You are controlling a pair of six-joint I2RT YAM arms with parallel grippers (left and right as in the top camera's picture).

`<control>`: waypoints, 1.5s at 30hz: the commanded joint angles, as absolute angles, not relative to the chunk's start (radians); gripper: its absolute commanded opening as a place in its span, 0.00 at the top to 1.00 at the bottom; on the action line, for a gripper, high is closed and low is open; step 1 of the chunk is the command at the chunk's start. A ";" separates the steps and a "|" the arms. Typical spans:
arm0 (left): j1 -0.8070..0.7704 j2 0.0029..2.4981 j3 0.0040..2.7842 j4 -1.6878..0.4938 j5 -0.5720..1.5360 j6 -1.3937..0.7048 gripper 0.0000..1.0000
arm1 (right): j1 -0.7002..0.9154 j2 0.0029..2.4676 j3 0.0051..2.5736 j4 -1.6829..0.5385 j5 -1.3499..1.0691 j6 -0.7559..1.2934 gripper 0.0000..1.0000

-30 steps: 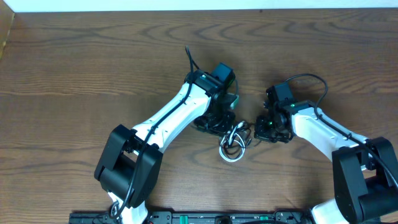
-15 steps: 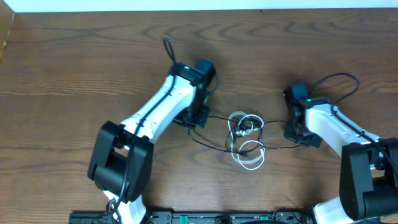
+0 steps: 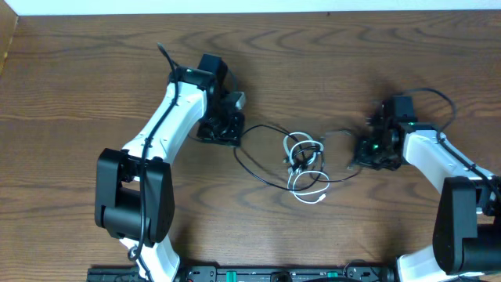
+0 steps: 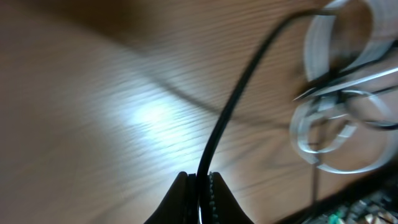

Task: Untangle cables

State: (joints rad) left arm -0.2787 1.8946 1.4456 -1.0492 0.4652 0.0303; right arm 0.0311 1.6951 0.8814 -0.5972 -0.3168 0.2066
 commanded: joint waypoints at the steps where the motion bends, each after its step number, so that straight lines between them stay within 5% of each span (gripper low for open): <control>1: -0.308 1.894 1.443 -1.033 0.603 0.097 0.93 | 0.062 1.702 0.875 -0.574 -0.746 -0.028 0.99; 9: -0.328 1.841 1.443 -1.031 0.590 0.108 0.92 | 0.082 1.702 0.875 -0.569 -0.762 -0.043 0.99; 28: -0.463 1.303 1.261 -1.196 0.069 -0.270 0.93 | 0.082 1.702 0.875 -0.571 -0.758 -0.043 0.99; 39: -0.529 1.113 1.071 -0.908 -0.103 -0.391 0.93 | 0.082 1.702 0.875 -0.571 -0.704 -0.032 0.99; 45: -0.492 1.192 1.050 -0.743 -0.387 -0.390 0.92 | 0.082 1.702 0.875 -0.620 -0.358 0.164 0.99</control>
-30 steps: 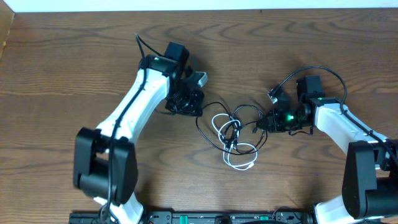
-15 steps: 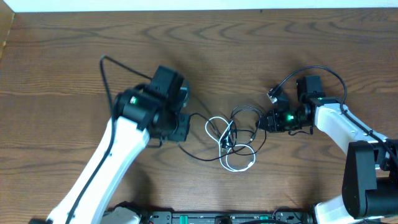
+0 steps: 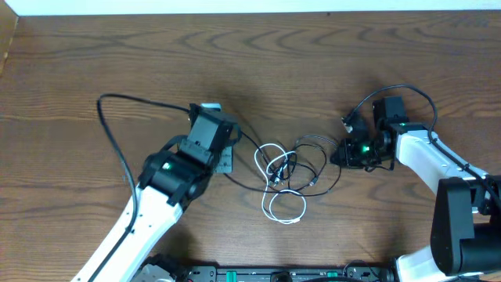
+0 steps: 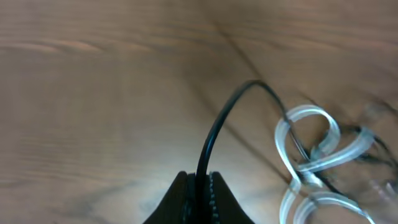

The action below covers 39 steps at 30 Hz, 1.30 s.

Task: Untangle cables

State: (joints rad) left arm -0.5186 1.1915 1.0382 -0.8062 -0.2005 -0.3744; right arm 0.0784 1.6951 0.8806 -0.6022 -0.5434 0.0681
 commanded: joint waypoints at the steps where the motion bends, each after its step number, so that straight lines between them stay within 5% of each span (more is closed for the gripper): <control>1: -0.485 1.188 1.053 -0.712 -0.390 -0.390 0.92 | 0.082 1.702 0.875 -0.622 -0.357 0.163 0.99; 5: -0.474 1.181 1.053 -0.632 -0.300 -0.390 0.59 | 0.082 1.702 0.875 -0.624 -0.358 0.164 0.99; 9: -0.474 1.220 1.050 -0.635 0.039 -0.390 0.52 | 0.083 1.702 0.875 -0.619 -0.358 0.164 0.99; 16: -0.505 1.381 1.050 -0.606 0.245 -0.323 0.52 | 0.090 1.702 0.875 -0.614 -0.366 0.164 0.99; 39: -0.600 1.796 1.050 -0.266 0.355 -0.308 0.52 | 0.093 1.702 0.875 -0.621 -0.366 0.164 0.99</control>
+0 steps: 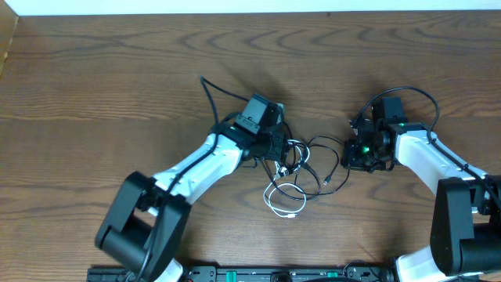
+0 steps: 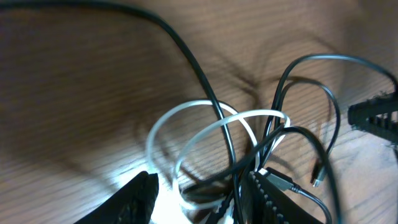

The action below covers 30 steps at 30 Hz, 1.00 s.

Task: Untangle cables

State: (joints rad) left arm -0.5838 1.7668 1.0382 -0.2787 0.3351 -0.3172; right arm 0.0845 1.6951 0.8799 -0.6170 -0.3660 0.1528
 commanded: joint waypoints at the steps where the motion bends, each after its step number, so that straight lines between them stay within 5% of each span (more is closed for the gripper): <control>1: -0.605 1.806 1.050 -0.259 0.355 -0.308 0.52 | 0.093 1.702 0.875 -0.621 -0.366 0.164 0.99; 8: -0.617 1.847 1.050 -0.245 0.311 -0.308 0.52 | 0.093 1.702 0.875 -0.622 -0.366 0.164 0.99; 15: -0.611 1.848 1.050 -0.337 0.165 -0.307 0.92 | 0.093 1.702 0.875 -0.632 -0.364 0.159 0.99; 30: -0.324 1.457 1.050 -0.578 0.145 -0.284 0.93 | 0.083 1.702 0.875 -0.756 0.135 0.354 0.99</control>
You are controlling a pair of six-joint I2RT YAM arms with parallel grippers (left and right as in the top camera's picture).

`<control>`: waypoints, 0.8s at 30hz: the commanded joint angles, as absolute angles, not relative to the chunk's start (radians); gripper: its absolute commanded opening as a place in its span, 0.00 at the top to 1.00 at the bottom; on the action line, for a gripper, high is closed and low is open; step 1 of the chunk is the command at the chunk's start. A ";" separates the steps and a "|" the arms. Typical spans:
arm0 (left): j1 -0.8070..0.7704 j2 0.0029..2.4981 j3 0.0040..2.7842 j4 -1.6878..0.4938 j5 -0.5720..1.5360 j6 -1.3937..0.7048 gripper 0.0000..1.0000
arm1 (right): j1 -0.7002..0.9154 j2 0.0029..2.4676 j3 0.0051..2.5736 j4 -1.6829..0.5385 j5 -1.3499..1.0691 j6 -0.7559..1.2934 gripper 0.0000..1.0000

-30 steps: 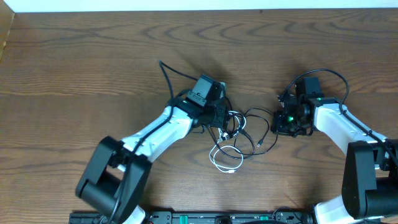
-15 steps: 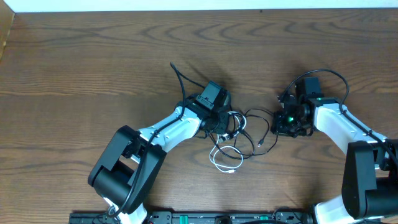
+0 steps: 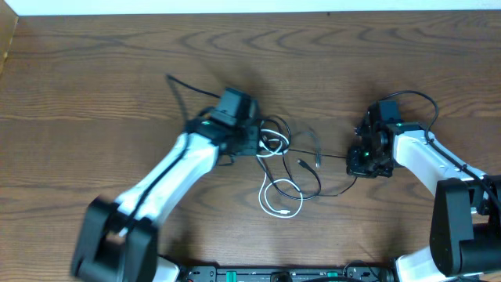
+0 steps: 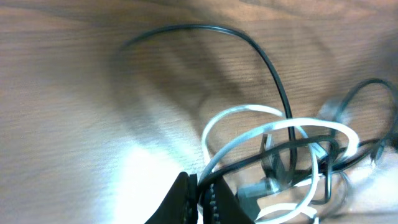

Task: Untangle cables

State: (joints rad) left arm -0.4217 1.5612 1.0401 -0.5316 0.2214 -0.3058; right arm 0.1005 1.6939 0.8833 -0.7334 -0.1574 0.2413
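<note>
A white cable (image 3: 282, 200) and a thin black cable (image 3: 177, 86) lie tangled mid-table. My left gripper (image 3: 249, 141) sits at the tangle's left edge. In the left wrist view the gripper (image 4: 200, 186) is shut on the black cable (image 4: 264, 53), with loops of the white cable (image 4: 245, 111) right beside its fingers. My right gripper (image 3: 358, 160) is to the right of the tangle, and a strand of black cable runs straight into it. Its jaws are hidden under the wrist.
The wooden table (image 3: 78, 63) has a raised edge at the far left. A black equipment strip (image 3: 274, 274) runs along the front edge. The black cable's loose tail reaches out to the upper left of the left arm.
My left gripper was open over the tangle; now it is shut on the black cable, a little further left. The tangle has spread, with the lower white loop lying apart.
My left gripper was shut on the black cable left of the tangle. It then still held it, nearer the front, with a long tail out to the left. Later it stood open over the knot, and now it is shut on a strand there. The right gripper stayed put.
</note>
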 commanded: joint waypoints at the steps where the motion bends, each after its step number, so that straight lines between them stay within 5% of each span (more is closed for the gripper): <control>1: -0.304 1.431 1.050 -0.591 0.145 -0.284 0.92 | 0.082 1.702 0.875 -0.760 0.152 0.369 0.99; 11: -0.181 1.213 1.050 -0.670 0.196 -0.282 0.92 | 0.052 1.702 0.875 -0.753 0.149 0.493 0.99; 13: -0.181 1.215 1.050 -0.673 0.272 -0.283 0.92 | 0.054 1.702 0.875 -0.707 0.004 0.435 0.99; 16: -0.189 1.247 1.050 -0.674 0.361 -0.286 0.92 | 0.054 1.702 0.875 -0.612 -0.590 -0.011 0.98; 21: -0.244 1.322 1.050 -0.690 0.367 -0.285 0.89 | 0.069 1.702 0.875 -0.584 -0.794 -0.085 0.61; 24: -0.287 1.370 1.050 -0.699 0.367 -0.285 0.85 | 0.088 1.702 0.875 -0.575 -0.788 -0.084 0.48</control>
